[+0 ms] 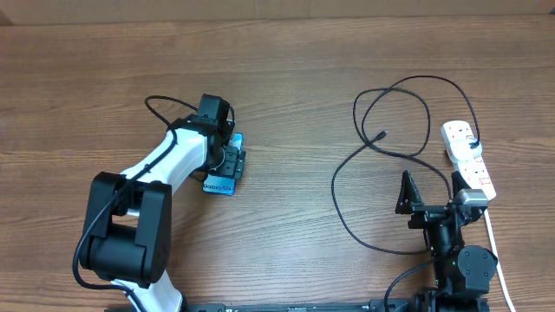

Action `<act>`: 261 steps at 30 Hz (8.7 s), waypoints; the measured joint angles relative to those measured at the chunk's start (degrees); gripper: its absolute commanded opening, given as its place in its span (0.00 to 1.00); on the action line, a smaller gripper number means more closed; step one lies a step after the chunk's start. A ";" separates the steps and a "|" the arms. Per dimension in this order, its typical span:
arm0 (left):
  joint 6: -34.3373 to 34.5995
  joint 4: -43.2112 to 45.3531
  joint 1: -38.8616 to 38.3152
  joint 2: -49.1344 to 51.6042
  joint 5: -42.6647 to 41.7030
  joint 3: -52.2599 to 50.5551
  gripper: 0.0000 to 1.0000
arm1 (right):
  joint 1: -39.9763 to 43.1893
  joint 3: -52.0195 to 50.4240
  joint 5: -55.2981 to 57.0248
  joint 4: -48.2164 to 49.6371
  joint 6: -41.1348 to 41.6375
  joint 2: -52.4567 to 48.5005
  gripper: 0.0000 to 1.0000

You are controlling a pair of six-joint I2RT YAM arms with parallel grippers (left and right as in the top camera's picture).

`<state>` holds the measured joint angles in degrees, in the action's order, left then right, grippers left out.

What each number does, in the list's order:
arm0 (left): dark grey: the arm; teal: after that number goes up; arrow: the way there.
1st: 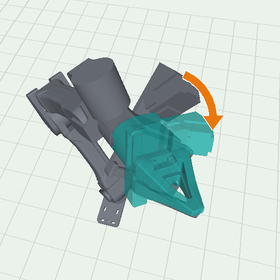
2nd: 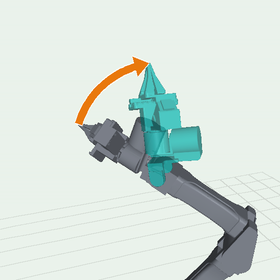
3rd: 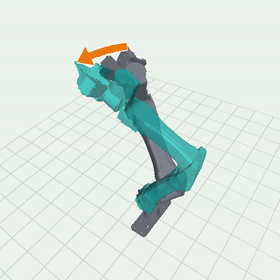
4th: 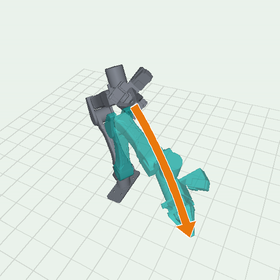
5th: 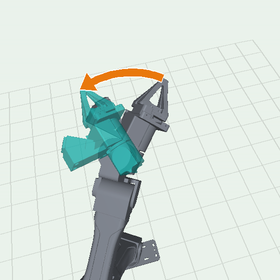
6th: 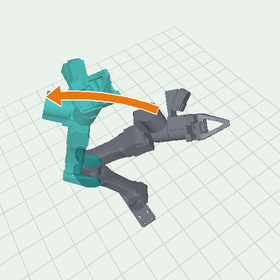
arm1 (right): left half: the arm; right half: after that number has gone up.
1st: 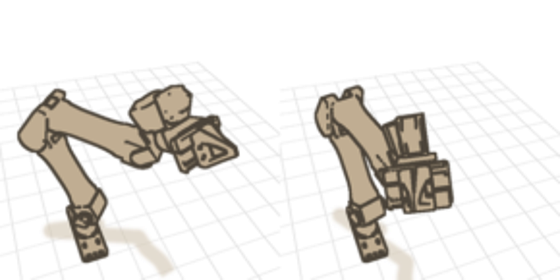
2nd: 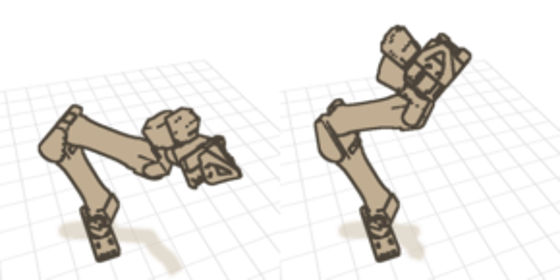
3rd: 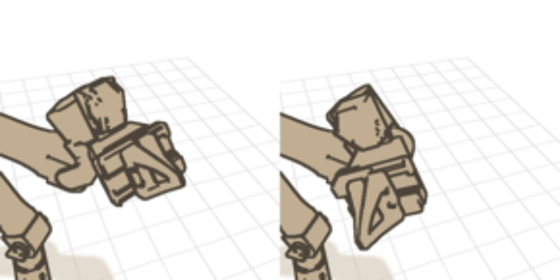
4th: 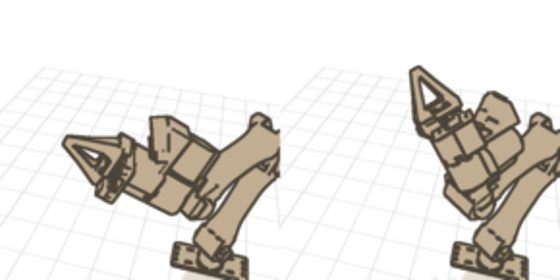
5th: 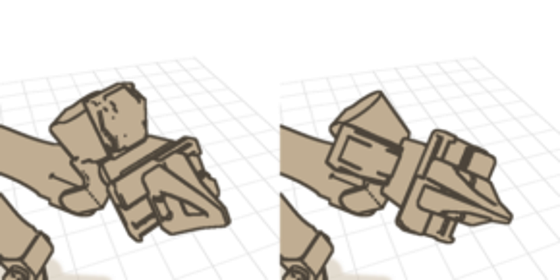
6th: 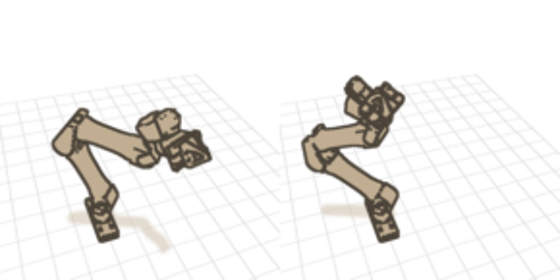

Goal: Plug charger to phone and switch on socket
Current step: 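Grasp the phone with the left gripper and lift it upright, then open the right gripper and reach it toward the held phone, then grasp the phone's edge with the right gripper beside the left gripper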

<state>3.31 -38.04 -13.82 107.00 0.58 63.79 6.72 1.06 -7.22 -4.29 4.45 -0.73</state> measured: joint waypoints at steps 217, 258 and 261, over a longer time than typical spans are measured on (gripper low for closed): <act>39.87 -15.06 0.83 2.78 -41.77 25.09 0.48 | -27.10 44.57 -16.02 -23.85 24.15 -61.68 1.00; 50.82 -12.72 0.83 2.78 -39.36 25.09 0.51 | -42.82 44.74 5.99 18.67 44.65 -88.30 0.61; 51.34 -12.72 0.83 2.78 -39.36 25.09 0.51 | -42.82 44.74 6.05 18.80 44.98 -88.39 0.56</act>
<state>54.65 -50.76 -12.99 109.78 -38.79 88.88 -36.10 45.80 -1.17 14.50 49.43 -89.12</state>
